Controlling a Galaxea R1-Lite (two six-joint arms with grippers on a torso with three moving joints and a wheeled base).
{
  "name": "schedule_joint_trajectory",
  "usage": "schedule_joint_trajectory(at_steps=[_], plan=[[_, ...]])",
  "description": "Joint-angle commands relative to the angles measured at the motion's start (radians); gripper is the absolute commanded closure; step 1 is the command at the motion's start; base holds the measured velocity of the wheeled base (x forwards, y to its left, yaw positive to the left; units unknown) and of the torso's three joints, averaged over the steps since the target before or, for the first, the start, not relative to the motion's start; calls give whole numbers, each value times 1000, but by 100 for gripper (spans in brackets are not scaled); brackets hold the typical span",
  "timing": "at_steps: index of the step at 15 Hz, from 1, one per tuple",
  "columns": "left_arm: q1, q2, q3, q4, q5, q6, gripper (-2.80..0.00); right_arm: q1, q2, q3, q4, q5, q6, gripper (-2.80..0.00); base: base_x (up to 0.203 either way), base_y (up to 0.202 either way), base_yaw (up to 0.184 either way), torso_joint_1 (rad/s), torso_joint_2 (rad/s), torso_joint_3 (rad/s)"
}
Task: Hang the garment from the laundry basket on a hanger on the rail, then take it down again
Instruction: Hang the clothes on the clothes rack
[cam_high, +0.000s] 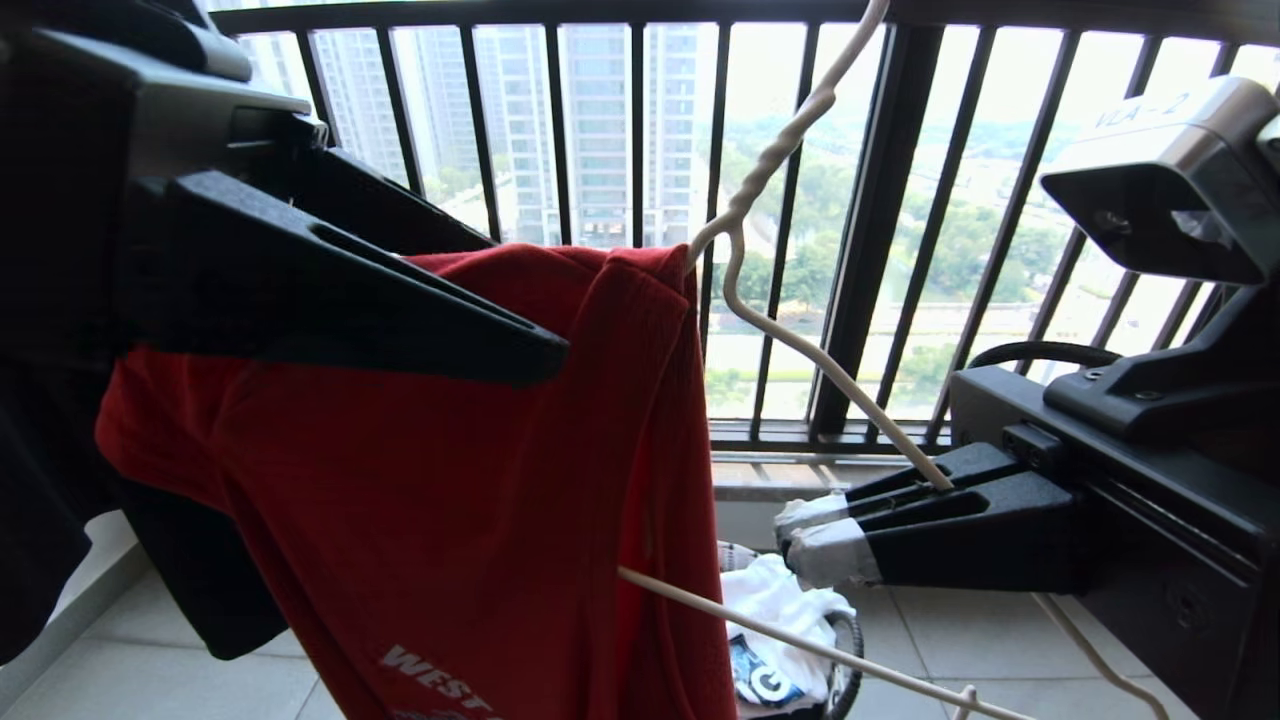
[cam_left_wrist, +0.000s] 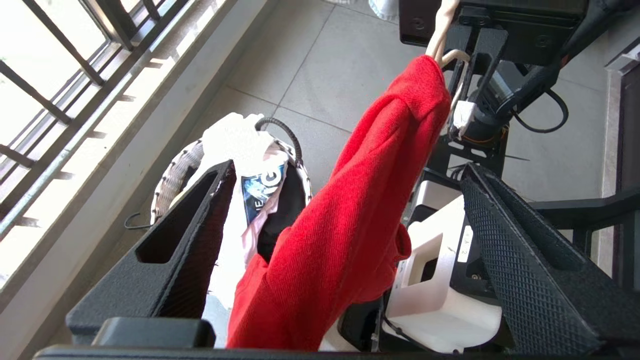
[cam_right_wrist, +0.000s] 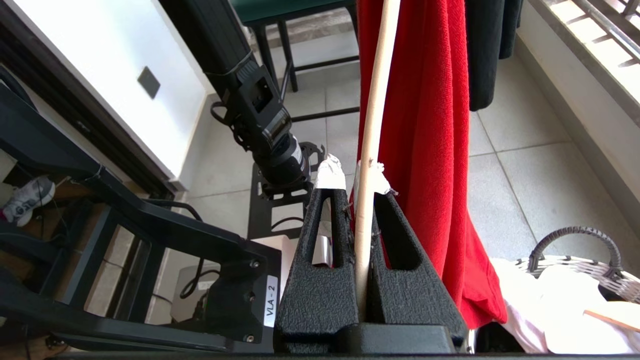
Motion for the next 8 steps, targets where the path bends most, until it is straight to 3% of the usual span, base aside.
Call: schedule_joint_trajectory(at_steps=[1, 8], plan=[[-15, 44, -1, -19, 2, 0, -280, 1, -2, 0, -1, 5, 1, 0, 0, 0, 0, 0, 0, 0], [-26, 73, 0, -19, 43, 2, -280, 1, -1, -1, -1, 3, -1, 0, 0, 0, 0, 0, 0, 0]])
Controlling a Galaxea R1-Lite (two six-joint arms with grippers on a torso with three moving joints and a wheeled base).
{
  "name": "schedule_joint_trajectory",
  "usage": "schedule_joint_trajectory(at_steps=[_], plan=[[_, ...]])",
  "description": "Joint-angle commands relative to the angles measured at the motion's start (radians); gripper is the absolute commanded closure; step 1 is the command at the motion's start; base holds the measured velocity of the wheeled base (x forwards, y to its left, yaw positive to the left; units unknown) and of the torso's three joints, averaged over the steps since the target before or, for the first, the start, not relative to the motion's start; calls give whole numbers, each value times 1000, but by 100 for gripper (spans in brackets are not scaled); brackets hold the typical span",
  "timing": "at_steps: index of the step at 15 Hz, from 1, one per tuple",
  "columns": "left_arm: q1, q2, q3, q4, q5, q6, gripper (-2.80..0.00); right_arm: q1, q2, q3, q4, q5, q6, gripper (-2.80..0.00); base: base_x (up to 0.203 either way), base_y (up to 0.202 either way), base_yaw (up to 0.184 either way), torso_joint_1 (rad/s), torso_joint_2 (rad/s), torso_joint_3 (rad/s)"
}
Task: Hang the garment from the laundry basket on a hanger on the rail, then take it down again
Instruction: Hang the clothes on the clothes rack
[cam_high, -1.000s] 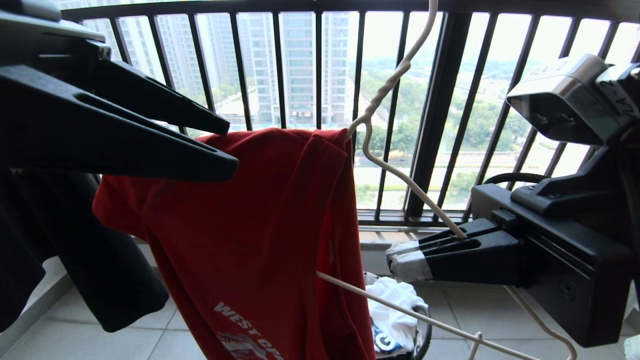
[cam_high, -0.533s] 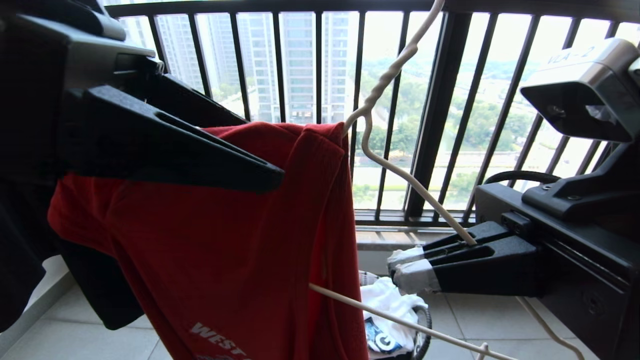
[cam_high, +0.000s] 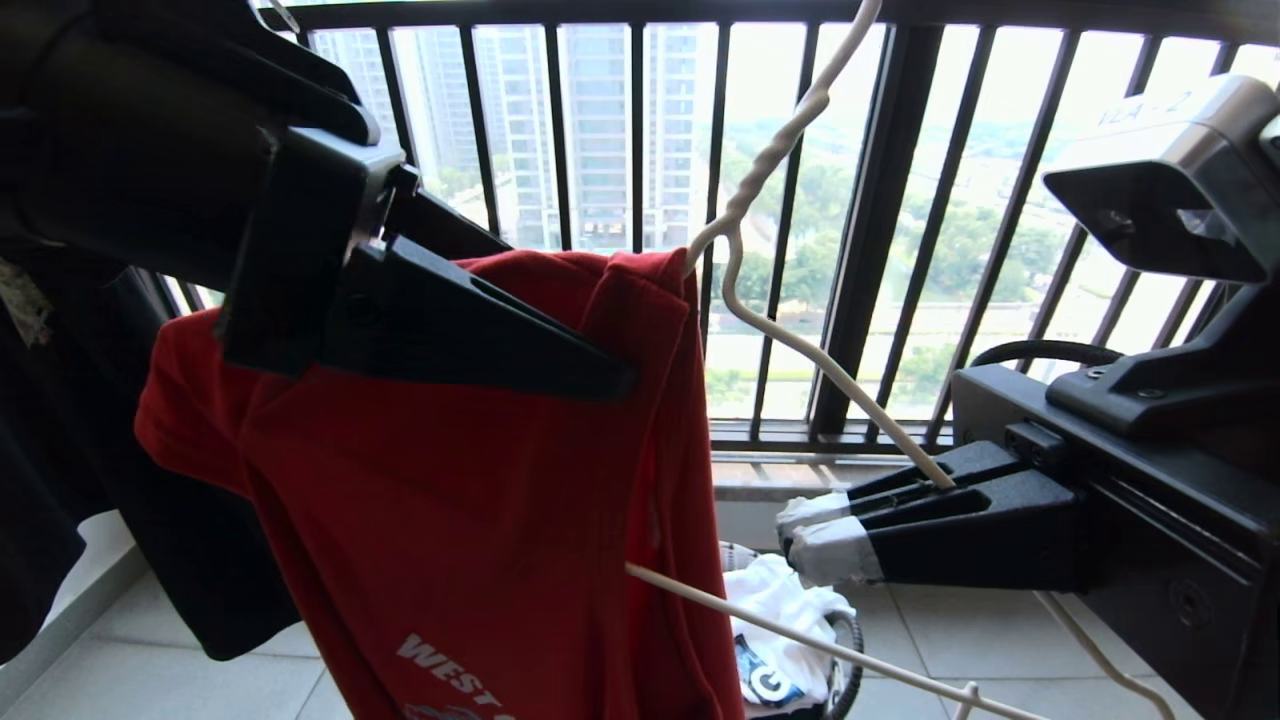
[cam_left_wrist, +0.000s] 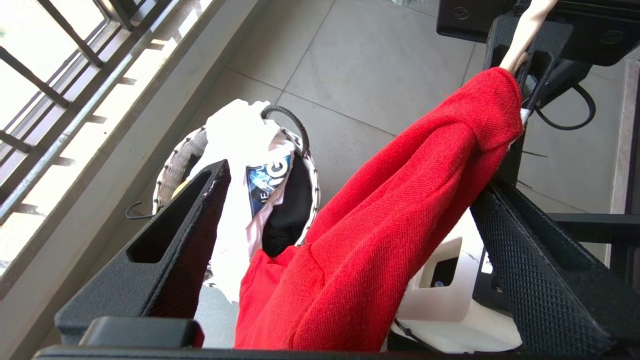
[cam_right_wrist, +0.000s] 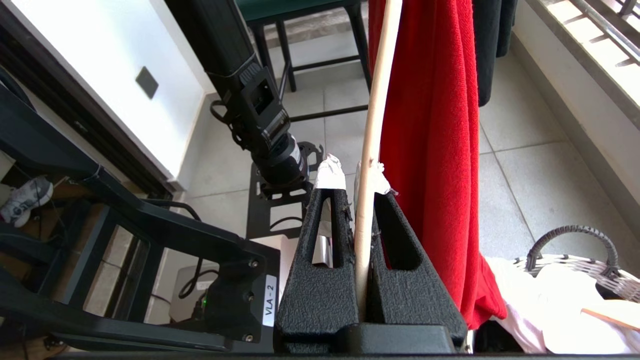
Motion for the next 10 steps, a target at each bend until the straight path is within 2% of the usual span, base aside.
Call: schedule_joint_trajectory(at_steps=[1, 7, 10], plan=[[-6, 5, 0, 9, 5, 2, -280, 0, 2, 0, -2, 4, -1, 0, 0, 0, 0, 0, 0, 0], [-17, 8, 2, 92, 12, 5, -280, 0, 9, 2, 0, 2, -1, 0, 0, 0, 0, 0, 0, 0], [-17, 8, 2, 98, 12, 5, -280, 0, 8, 3, 0, 2, -1, 0, 0, 0, 0, 0, 0, 0]])
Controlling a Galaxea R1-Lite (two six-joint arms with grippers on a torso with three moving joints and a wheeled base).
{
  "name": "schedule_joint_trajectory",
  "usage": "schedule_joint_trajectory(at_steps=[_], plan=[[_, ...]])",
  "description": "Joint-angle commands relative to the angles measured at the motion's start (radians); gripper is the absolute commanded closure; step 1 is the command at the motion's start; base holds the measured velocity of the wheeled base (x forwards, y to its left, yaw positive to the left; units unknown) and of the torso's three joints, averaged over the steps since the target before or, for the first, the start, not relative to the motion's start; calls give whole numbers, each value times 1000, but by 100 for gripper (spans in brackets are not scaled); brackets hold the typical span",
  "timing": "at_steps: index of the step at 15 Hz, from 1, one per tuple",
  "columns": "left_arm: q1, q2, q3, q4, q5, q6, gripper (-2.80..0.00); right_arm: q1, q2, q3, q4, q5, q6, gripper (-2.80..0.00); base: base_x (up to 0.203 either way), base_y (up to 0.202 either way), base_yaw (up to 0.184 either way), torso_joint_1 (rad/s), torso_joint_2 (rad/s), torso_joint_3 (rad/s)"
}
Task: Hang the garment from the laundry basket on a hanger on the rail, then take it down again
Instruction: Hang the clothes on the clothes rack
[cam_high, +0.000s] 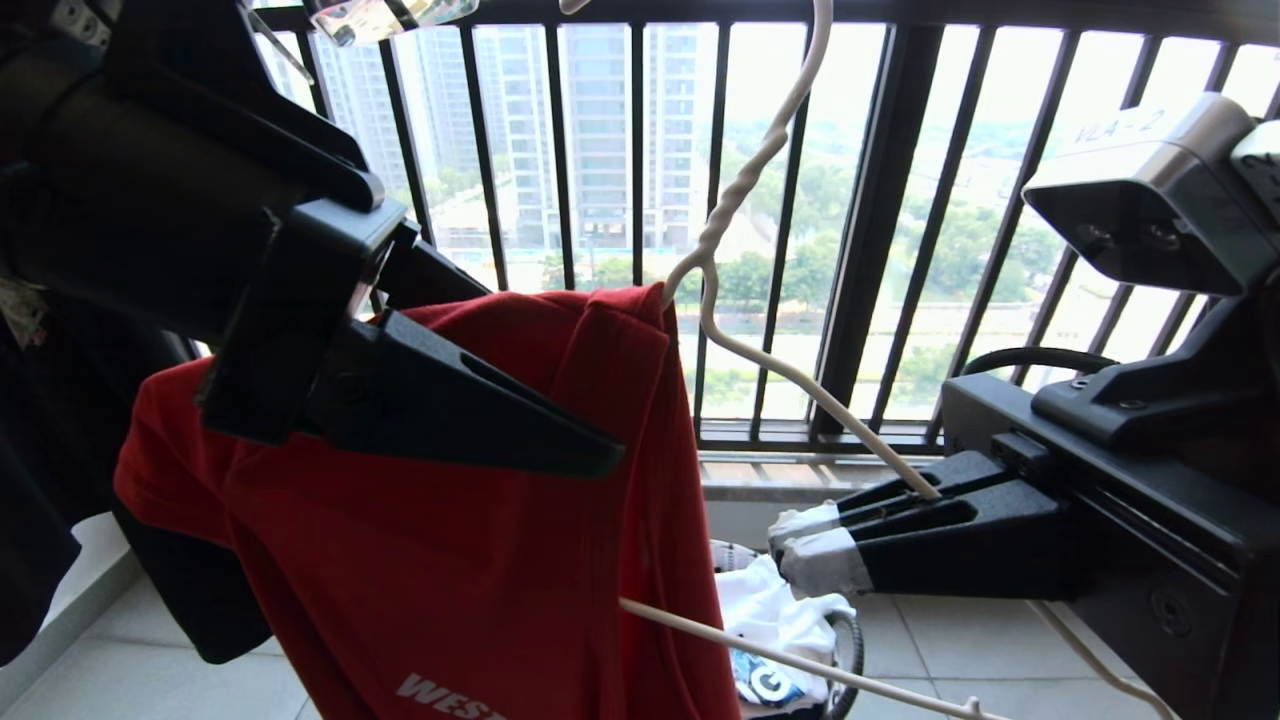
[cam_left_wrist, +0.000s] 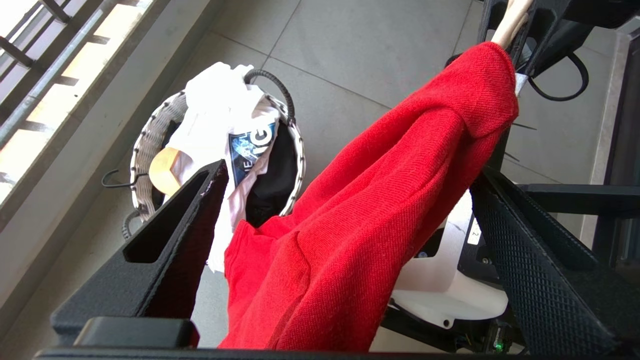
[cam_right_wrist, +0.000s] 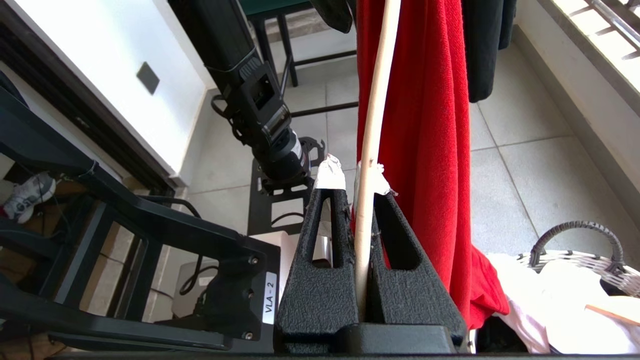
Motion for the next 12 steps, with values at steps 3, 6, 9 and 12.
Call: schedule_joint_trajectory(at_steps=[3, 6, 9, 12], plan=[[1, 0, 0, 6, -2, 3, 0, 0, 0, -2, -3, 4, 0, 0, 0, 0, 0, 0, 0, 0], [0, -4, 0, 6, -2, 3, 0, 0, -4, -3, -3, 4, 0, 0, 0, 0, 0, 0, 0, 0], [1, -8, 1, 6, -2, 4, 0, 0, -3, -3, -3, 3, 0, 0, 0, 0, 0, 0, 0, 0], [1, -24, 8, 3, -3, 5, 0, 0, 0, -3, -3, 3, 2, 0, 0, 0, 0, 0, 0, 0]])
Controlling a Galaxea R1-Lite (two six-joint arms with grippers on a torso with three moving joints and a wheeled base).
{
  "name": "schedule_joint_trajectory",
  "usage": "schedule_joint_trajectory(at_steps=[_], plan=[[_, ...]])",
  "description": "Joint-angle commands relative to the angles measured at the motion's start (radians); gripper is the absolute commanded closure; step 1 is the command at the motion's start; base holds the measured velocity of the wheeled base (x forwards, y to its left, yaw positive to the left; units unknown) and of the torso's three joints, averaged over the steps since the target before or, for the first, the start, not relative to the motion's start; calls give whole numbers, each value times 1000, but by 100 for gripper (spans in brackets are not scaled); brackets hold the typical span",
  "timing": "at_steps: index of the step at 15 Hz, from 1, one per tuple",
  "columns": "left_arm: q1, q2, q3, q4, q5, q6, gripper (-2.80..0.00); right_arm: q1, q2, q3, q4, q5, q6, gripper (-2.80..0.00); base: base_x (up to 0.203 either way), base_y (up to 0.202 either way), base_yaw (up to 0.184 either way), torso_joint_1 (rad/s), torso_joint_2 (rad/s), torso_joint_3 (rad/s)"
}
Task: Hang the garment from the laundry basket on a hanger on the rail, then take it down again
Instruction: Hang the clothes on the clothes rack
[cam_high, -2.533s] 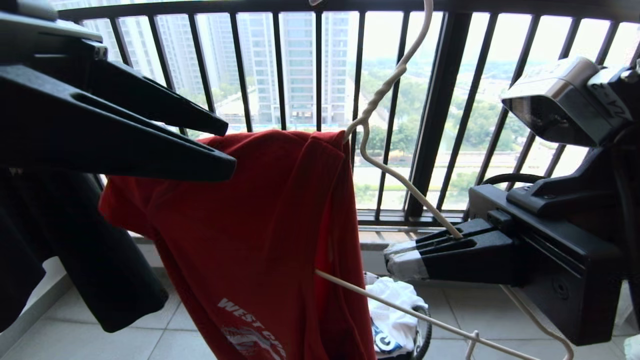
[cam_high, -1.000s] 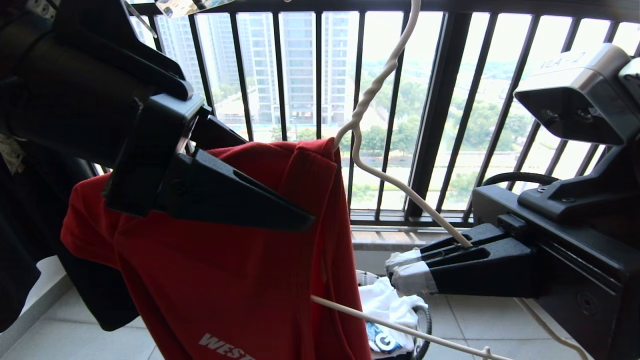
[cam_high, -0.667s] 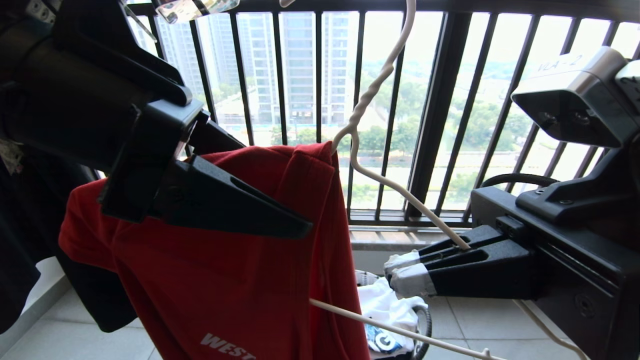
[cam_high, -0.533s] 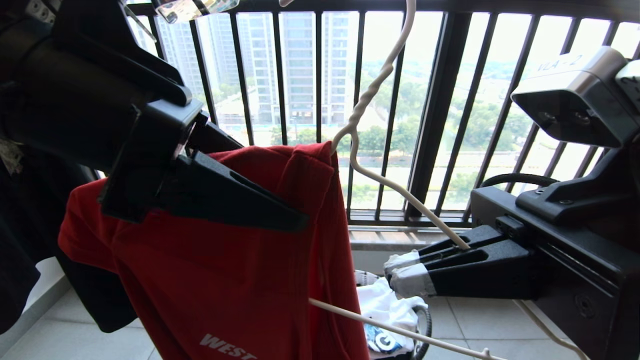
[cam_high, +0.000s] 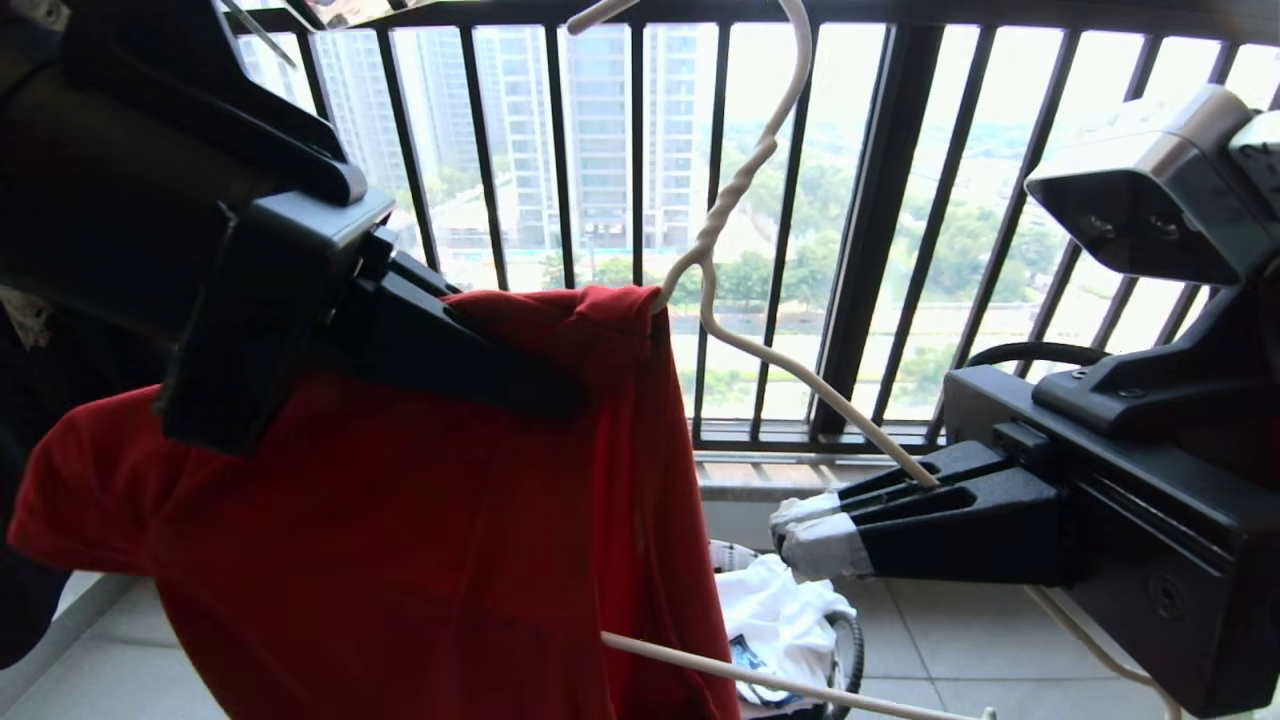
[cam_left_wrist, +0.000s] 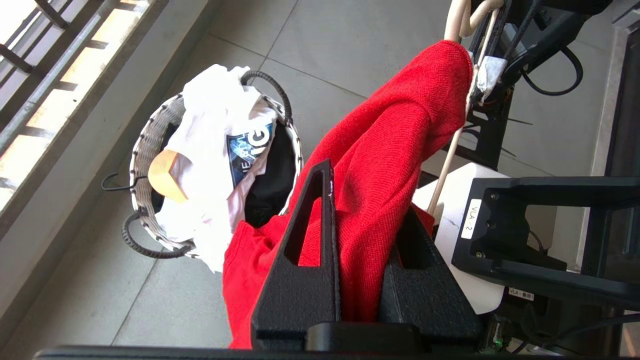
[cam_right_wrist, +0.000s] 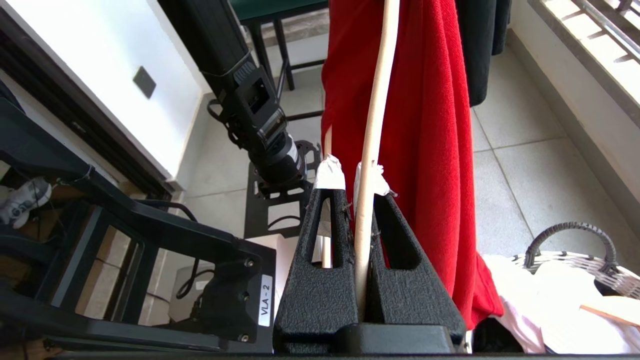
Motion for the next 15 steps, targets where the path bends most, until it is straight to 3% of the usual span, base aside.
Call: schedule_joint_trajectory(at_steps=[1, 7, 8, 15], plan=[[0, -8, 10, 2, -2, 1, 0, 1, 2, -2, 0, 5, 1, 0, 0, 0, 0, 0, 0, 0], [0, -13, 17, -3, -1, 2, 0, 1, 2, -2, -3, 2, 0, 0, 0, 0, 0, 0, 0, 0], [0, -11, 17, -3, -1, 2, 0, 1, 2, 1, -5, -4, -1, -280, 0, 0, 0, 0, 0, 0], [1, 3, 14, -8, 13, 4, 0, -18, -1, -5, -2, -76, 3, -280, 0, 0, 0, 0, 0, 0]])
